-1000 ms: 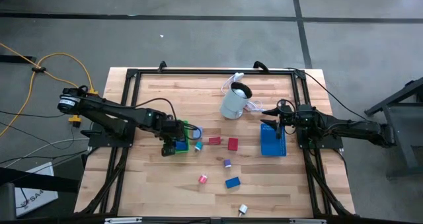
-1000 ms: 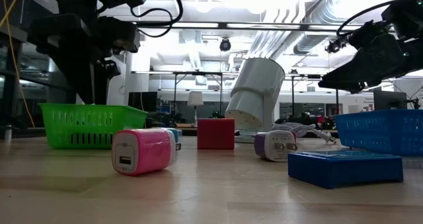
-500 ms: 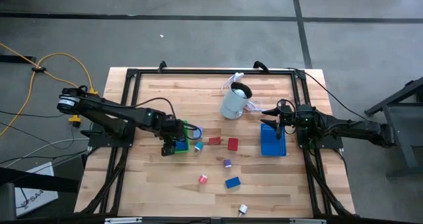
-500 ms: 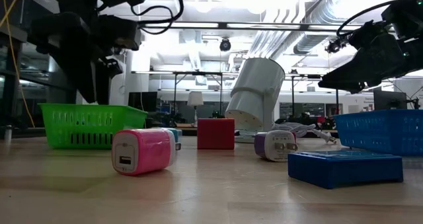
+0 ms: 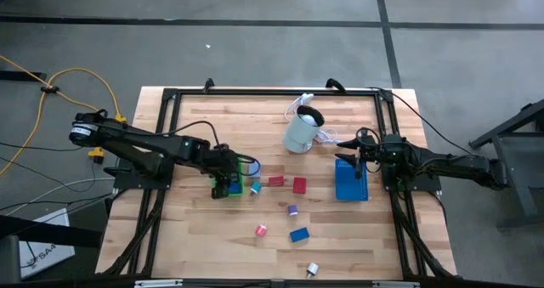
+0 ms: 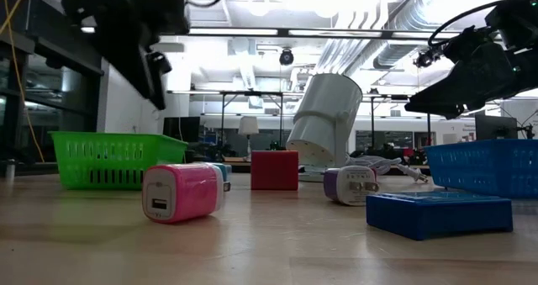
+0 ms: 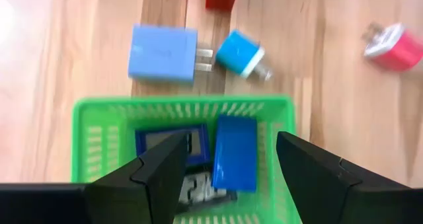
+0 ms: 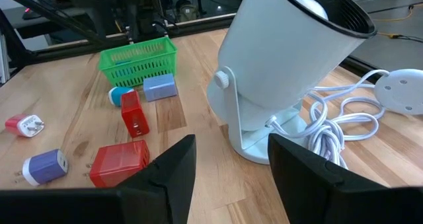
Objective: Pick & Place Office items
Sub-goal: Put the blue digital timer into the green bin
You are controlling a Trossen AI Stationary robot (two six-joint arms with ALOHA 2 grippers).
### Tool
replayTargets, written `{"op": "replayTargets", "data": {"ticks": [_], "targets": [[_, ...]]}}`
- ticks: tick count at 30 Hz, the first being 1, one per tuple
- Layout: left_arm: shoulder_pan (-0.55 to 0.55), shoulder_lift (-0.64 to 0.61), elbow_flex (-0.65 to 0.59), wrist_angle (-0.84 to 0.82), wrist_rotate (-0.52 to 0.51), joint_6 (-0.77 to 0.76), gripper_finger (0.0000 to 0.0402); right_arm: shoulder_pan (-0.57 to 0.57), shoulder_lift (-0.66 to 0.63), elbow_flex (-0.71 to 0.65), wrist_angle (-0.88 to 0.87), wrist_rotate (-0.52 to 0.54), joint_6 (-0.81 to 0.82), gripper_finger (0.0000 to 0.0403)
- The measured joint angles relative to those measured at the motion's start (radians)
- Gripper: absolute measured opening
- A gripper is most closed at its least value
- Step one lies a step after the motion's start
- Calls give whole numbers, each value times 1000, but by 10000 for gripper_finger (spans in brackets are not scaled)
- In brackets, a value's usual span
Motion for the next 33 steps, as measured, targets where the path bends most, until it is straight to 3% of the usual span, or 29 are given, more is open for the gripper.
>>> {"op": "replayTargets", "data": {"ticks": [21,30,33], "targets": [[-157,-6,1,295,-40,67,227,0,0,0,-1,0,0,175],[-226,-6,1,418,-242,61,227,0,0,0,0,0,0,175],[-225,-6,1,433,-261,50,227,0,0,0,0,0,0,175]]}}
